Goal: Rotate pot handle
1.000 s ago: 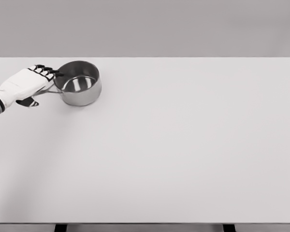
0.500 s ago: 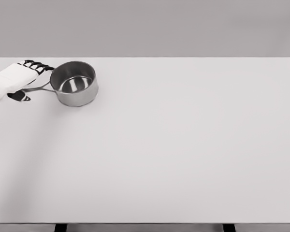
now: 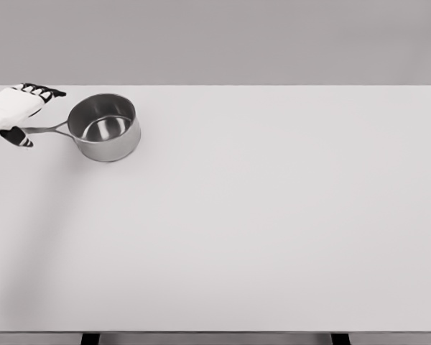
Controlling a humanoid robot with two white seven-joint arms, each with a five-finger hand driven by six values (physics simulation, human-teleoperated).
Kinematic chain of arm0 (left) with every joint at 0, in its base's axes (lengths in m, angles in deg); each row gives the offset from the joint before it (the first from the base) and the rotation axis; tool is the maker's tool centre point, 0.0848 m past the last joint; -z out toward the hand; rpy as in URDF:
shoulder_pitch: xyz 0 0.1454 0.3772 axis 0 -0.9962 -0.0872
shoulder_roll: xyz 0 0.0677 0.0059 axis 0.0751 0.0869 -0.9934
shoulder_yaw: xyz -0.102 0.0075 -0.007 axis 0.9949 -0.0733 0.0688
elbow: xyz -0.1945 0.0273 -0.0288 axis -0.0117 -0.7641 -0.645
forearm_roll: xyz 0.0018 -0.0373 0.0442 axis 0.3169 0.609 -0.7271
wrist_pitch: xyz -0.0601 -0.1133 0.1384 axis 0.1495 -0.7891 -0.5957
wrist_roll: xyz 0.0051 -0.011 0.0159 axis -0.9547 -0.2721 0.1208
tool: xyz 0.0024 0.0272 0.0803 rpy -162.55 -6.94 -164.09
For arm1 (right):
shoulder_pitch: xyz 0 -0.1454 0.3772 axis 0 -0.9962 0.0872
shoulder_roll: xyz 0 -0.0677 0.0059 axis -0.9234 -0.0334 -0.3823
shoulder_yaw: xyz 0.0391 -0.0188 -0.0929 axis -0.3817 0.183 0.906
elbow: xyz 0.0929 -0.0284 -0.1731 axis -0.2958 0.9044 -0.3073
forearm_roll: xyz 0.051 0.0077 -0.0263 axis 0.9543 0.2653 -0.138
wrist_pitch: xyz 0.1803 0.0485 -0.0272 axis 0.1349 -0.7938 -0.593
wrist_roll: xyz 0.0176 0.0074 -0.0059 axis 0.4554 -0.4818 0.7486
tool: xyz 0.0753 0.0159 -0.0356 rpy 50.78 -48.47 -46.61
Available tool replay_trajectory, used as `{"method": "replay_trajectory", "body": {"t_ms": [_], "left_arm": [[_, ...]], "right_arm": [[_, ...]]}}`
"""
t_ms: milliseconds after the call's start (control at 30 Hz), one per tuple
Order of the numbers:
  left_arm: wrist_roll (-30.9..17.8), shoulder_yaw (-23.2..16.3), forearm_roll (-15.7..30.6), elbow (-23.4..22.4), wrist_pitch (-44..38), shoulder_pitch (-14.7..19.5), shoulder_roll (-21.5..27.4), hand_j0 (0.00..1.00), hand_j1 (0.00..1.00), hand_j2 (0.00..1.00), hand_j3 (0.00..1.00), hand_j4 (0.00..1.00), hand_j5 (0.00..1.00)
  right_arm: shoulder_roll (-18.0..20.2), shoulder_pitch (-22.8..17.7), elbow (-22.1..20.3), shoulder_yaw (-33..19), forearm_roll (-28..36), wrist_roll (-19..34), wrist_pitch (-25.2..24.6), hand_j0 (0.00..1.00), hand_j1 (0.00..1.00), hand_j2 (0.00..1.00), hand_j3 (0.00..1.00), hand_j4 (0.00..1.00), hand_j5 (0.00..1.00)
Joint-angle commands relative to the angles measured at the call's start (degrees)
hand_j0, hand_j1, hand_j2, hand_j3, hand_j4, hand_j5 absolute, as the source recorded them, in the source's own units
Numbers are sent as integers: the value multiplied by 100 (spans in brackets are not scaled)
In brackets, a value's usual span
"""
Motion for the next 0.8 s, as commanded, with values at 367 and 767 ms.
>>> {"method": "replay_trajectory", "body": {"t_ms": [367, 767], "left_arm": [[20, 4, 17, -667, -6, 308, -72, 100, 100, 100, 100, 100, 100], [29, 4, 8, -1299, -15, 677, -274, 100, 100, 100, 100, 100, 100]], "right_arm": [[0, 0, 0, 0, -1, 1, -1, 100, 100, 100, 100, 100, 100], [0, 0, 0, 0, -1, 1, -1, 100, 100, 100, 100, 100, 100]]}}
